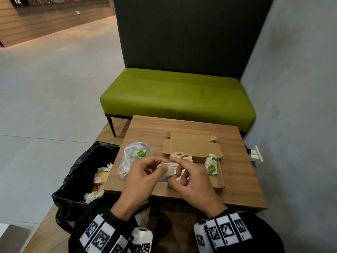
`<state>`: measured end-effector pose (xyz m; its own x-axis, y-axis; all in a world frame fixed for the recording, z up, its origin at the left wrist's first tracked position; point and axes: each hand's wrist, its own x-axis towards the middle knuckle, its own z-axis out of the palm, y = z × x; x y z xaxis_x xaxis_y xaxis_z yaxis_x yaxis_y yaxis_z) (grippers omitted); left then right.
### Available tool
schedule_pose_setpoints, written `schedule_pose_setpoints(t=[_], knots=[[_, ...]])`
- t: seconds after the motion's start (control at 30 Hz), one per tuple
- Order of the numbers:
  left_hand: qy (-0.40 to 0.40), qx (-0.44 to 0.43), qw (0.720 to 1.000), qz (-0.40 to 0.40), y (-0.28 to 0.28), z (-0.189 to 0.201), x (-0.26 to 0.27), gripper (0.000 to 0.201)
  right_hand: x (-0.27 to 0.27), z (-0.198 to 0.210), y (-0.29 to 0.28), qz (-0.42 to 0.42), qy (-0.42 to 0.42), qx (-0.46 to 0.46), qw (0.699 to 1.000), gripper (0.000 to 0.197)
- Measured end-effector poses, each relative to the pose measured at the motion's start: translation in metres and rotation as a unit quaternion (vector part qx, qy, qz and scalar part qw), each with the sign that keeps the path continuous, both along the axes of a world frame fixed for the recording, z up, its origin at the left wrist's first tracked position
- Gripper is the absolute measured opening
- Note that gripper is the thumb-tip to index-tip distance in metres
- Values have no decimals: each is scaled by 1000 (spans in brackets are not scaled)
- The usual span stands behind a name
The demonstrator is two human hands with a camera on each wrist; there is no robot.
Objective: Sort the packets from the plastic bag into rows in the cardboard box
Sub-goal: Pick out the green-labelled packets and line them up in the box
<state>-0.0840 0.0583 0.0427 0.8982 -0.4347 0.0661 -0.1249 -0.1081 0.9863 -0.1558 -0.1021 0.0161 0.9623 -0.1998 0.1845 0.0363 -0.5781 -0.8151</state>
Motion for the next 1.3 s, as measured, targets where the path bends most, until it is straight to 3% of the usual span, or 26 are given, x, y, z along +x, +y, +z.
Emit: schedule_pose_setpoints(t=[0.2, 0.37, 0.57, 0.67, 0.77, 0.97, 1.07, 1.2, 1.3], knots=[[78, -88, 993, -15, -2, 4, -23, 18, -23, -20, 13, 54, 104, 72, 990, 45], [124, -138, 983, -1, -3, 5, -35, 21, -47, -38, 23, 39, 55, 64, 996, 11], [93, -86, 992, 5, 1, -3, -42, 21, -69, -39, 24, -3, 51, 162, 985, 15], [87, -67, 994, 0, 3, -4, -43, 24, -76, -31, 8, -41, 52, 169, 983, 22], [172, -120, 977, -37, 3, -1, -47, 28, -76, -32, -3, -80, 63, 166, 981, 10], [289, -211, 929, -92, -4, 0, -51, 40, -74, -62, -1, -93, 85, 85, 988, 15], [271, -207, 938, -66, -4, -5, -44, 44, -79, -70, 3, -56, 74, 45, 995, 12], [147, -120, 982, 1, -6, -14, -36, 41, -86, -66, 17, 22, 108, 16, 994, 32], [69, -62, 995, 27, -8, -21, -36, 39, -91, -56, 24, -30, 93, 75, 992, 39]])
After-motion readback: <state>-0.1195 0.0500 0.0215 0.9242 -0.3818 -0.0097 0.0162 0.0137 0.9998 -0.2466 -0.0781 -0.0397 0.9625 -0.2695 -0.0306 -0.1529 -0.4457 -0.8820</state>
